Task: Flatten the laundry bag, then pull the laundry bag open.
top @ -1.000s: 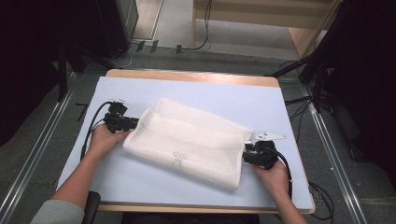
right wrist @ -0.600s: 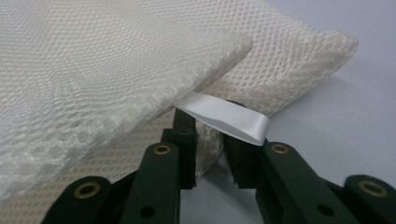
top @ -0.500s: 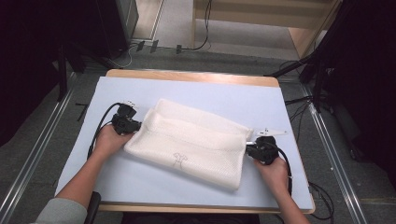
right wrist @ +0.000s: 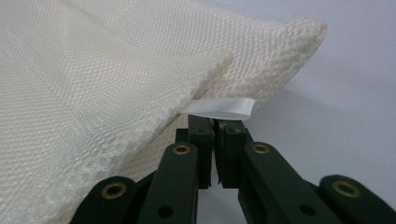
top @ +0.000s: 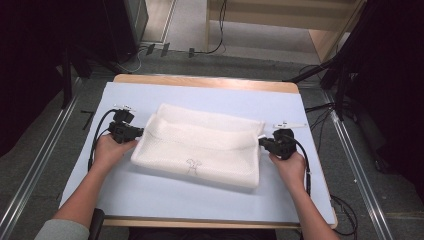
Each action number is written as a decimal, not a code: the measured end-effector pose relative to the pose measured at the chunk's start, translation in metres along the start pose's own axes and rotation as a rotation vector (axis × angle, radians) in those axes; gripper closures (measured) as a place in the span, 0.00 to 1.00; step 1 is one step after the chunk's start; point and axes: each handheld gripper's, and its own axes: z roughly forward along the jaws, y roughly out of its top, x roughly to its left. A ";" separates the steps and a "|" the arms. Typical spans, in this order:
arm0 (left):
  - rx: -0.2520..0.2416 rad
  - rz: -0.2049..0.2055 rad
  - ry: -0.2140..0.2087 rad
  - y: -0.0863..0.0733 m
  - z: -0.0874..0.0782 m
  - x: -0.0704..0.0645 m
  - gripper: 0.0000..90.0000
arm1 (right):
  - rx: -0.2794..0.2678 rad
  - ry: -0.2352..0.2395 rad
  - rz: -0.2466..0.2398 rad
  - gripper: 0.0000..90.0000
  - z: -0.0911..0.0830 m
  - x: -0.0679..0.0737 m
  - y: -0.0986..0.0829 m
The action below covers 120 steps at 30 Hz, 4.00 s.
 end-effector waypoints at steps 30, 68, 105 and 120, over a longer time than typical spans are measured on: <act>-0.071 -0.117 0.024 0.012 0.003 0.034 0.89 | 0.049 -0.001 0.044 0.84 0.069 -0.041 0.068; -0.050 -0.063 0.089 0.031 -0.014 0.025 0.60 | 0.022 0.022 -0.017 0.62 0.036 -0.005 0.071; -0.195 0.114 -0.084 -0.033 -0.084 -0.039 0.94 | -0.157 0.175 -0.149 0.93 -0.065 0.049 0.003; -0.108 0.097 -0.121 -0.065 -0.082 -0.044 0.92 | -0.056 0.227 -0.129 0.92 -0.073 0.058 -0.028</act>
